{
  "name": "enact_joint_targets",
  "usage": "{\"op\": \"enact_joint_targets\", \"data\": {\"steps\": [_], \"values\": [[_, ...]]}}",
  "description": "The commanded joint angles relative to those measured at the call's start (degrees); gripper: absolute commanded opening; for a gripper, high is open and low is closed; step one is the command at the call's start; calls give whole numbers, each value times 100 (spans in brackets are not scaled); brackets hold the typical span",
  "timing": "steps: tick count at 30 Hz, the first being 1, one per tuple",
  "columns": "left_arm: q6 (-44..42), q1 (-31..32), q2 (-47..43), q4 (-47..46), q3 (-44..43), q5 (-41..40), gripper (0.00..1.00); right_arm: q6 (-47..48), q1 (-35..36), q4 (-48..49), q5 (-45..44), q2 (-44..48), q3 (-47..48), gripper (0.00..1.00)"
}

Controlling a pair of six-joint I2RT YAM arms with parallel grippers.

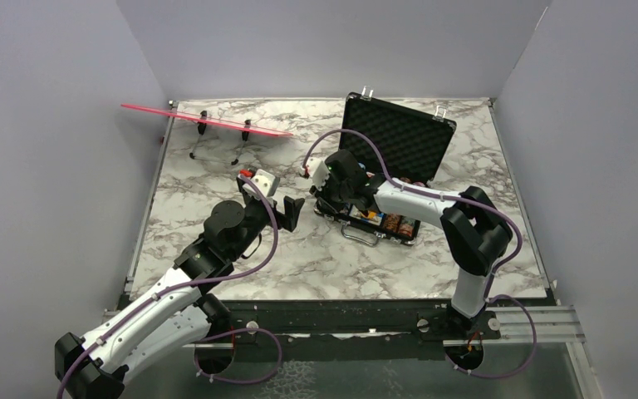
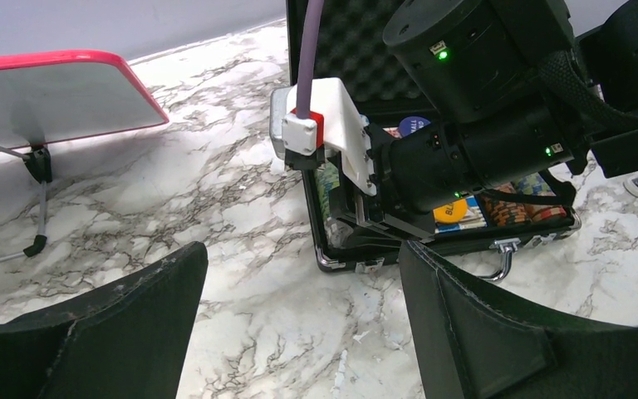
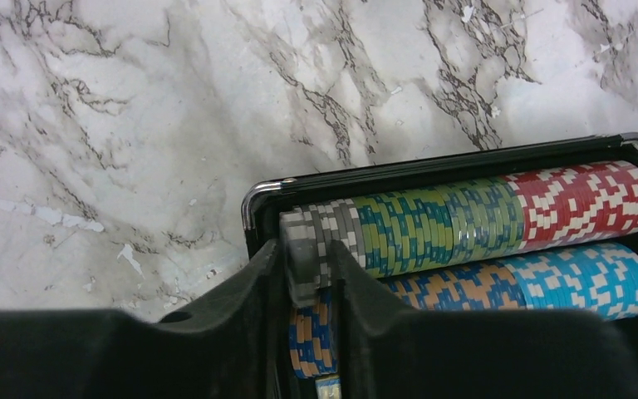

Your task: Pack up texas hold em set

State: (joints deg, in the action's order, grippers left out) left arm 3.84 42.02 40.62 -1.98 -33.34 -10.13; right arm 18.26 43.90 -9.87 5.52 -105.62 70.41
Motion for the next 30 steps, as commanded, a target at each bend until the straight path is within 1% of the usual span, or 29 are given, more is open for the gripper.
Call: {"op": "enact_joint_targets", "data": {"steps": [1, 3, 5, 13, 19, 21, 23, 25, 30], "values": [[-48, 12, 0, 4, -249, -103, 88, 175, -48, -348, -181, 136, 15, 35], [-71, 17, 6, 13, -267, -111, 88, 57, -48, -416, -127, 173, 77, 43], [-83, 17, 8, 18, -292, -133, 88, -126, -48, -414, -106, 248, 92, 48], [-27, 17, -42, 22, -343, -158, 88, -987, -48, -343, -326, 713, 171, 48], [33, 16, -95, 99, -404, -53, 89, -1690, -95, -350, -1080, 1299, 244, 50], [110, 17, -126, 131, -405, -147, 94, -1778, -150, -392, -1393, 1564, 304, 51], [227, 17, -146, 124, -349, -263, 99, -1838, -217, -463, -1818, 1818, 399, 57], [358, 8, -111, 170, -302, -354, 99, -1896, -339, -612, -2169, 2045, 559, 66], [643, 8, -35, 89, -93, -297, 99, -1838, -966, -1064, -2439, 2142, 1104, 73]]}}
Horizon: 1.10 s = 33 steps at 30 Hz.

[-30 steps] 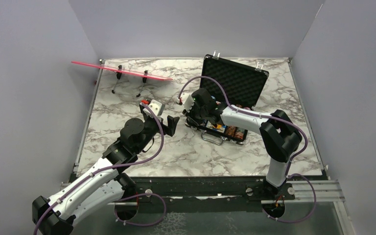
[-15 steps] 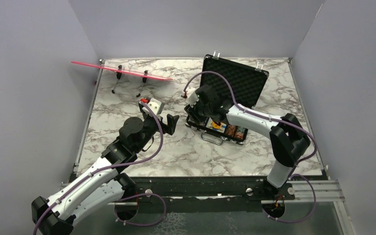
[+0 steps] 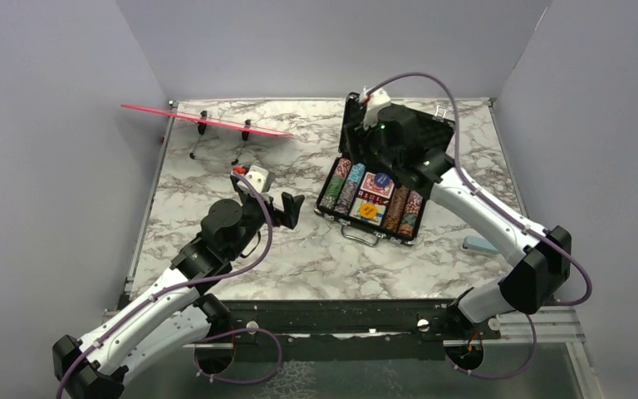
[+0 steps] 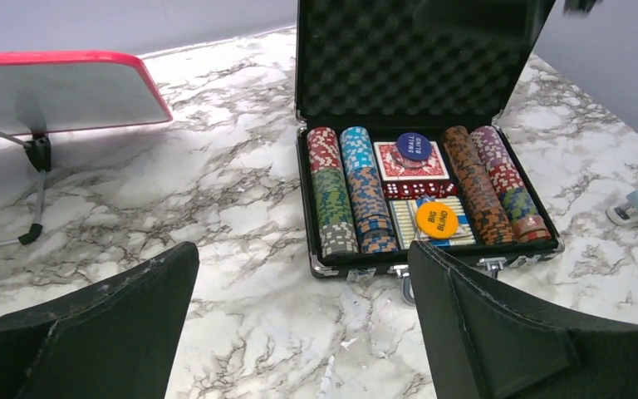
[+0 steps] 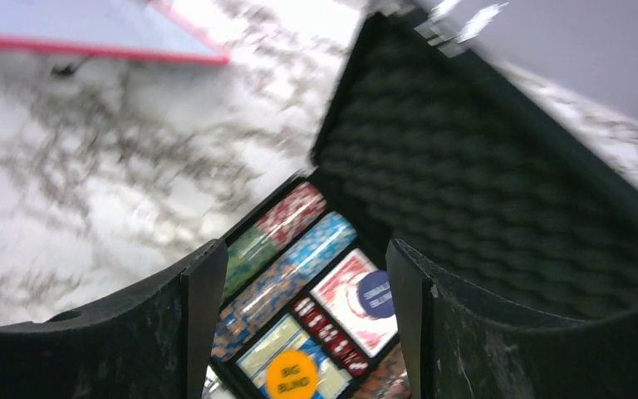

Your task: Pack up texas hold em set

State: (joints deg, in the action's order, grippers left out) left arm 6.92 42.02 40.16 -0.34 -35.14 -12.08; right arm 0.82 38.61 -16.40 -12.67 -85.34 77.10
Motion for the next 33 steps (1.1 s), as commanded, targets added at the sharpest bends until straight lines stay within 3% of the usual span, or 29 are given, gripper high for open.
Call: {"op": "enact_joint_targets", "data": {"steps": [1, 10, 20, 26, 33], "values": [[370, 0, 41, -124, 134, -45, 99, -92, -611, -500, -611, 57, 540, 74], [320, -62, 765, 292, -183, 18, 99, -50, -1767, -1237, -342, -896, 1760, 76], [228, -71, 898, -69, -126, 305, 99, 724, -1892, -1880, 236, -2312, 2964, 76], [196, -80, 1054, -36, -268, 266, 99, 587, -1893, -2367, 1148, -2173, 2493, 71], [100, -80, 1585, -197, -626, 425, 99, 185, -1374, -2506, 1172, -967, 1005, 66]]}}
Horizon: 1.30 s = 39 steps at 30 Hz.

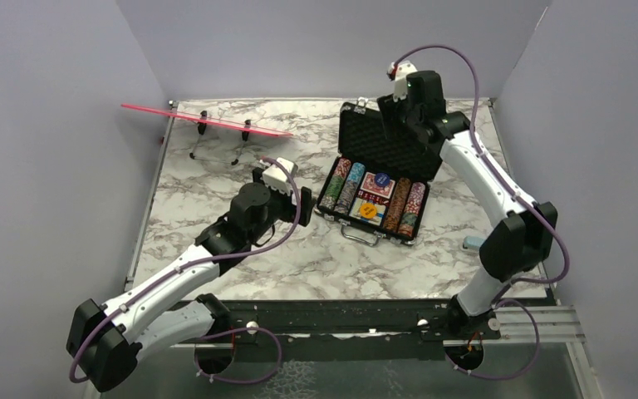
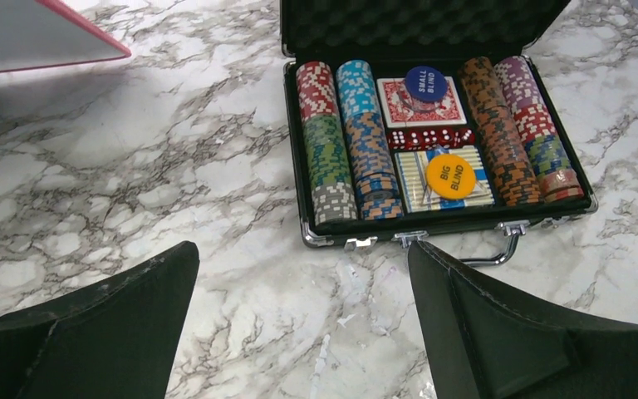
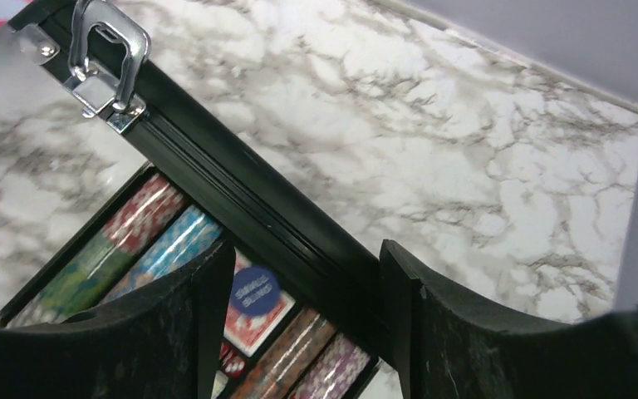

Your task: Pack up texas hold em set

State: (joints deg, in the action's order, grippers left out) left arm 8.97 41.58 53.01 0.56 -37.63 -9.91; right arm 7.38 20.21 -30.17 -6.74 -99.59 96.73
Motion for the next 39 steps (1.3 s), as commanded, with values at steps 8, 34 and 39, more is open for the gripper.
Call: {"op": "enact_joint_targets", "data": {"steps": [8, 34, 39], "values": [[206, -38, 1145, -232, -1017, -3, 99, -1110, 912, -1285, 1437, 2072, -2116, 63], [2230, -308, 2951, 768, -1321, 1277, 46, -2546, 1570, -502, 322, 1281, -3543, 43], [2233, -309, 3267, 725, -1378, 1630, 45, -2550, 1664, -511, 598, 950, -3742, 43]]}}
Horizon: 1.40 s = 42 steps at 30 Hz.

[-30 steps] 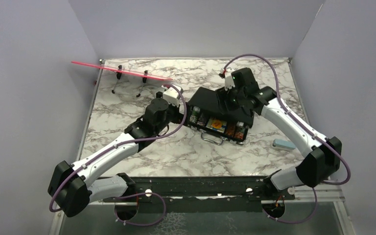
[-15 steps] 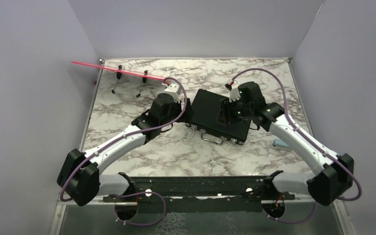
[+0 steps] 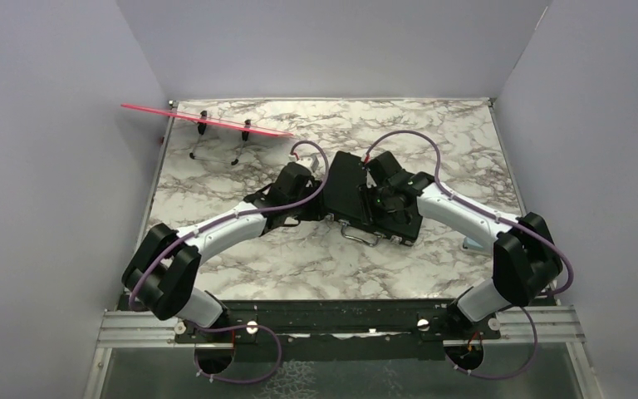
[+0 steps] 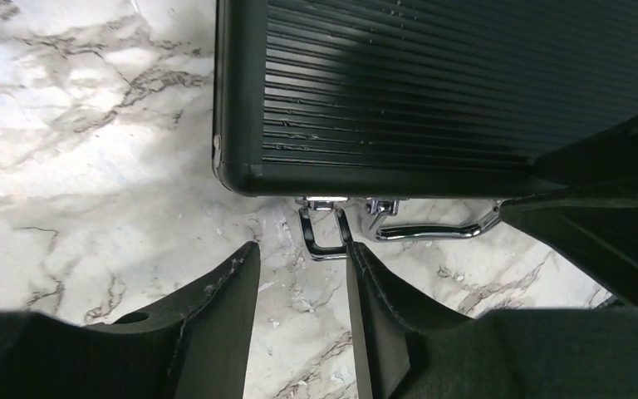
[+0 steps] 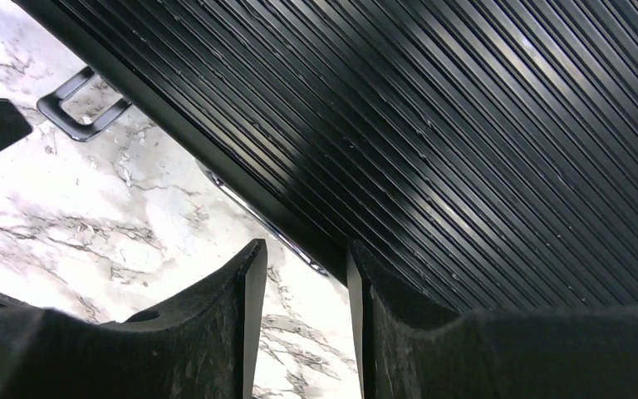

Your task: Pack up texas hold em set

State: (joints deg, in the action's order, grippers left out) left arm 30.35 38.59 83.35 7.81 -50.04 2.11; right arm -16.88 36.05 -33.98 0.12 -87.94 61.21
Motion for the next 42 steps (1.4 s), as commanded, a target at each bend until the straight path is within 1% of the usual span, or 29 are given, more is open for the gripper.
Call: {"op": "enact_joint_targets", "data": {"steps": [1, 5, 8, 12, 15, 17, 18, 23, 30, 36, 39, 42], "values": [[102, -9, 282, 13, -149, 467, 44, -133, 100, -107, -83, -267, -229, 42], [65, -9, 521, 150, -230, 558, 34, -182, 129, -83, -109, -420, -310, 41], [27, -9, 629, 278, -247, 598, 25, -184, 130, -68, -109, -468, -334, 41], [62, -9, 714, 294, -218, 630, 19, -175, 138, -12, -76, -491, -347, 41], [86, -8, 829, 258, -204, 680, 10, -184, 139, 10, -56, -494, -350, 41], [83, -9, 944, 250, -202, 714, 1, -184, 134, 33, -55, -467, -370, 40], [85, -9, 1003, 258, -211, 739, 0, -178, 136, 46, -55, -463, -387, 40], [80, 17, 1223, 120, -190, 694, 0, -164, 139, 67, -102, -441, -408, 40], [91, 61, 1288, -588, -16, 298, 0, -369, 139, 103, -284, -286, -397, 40], [51, 74, 772, -863, 289, -99, 0, -595, 137, 302, -523, 491, -552, 40], [-218, 78, 360, -939, 383, -26, 0, -815, 139, 253, -842, 944, -602, 40], [-462, 79, 3, -899, 407, -64, 7, -1221, 138, 151, -1295, 1584, -775, 40]]}}
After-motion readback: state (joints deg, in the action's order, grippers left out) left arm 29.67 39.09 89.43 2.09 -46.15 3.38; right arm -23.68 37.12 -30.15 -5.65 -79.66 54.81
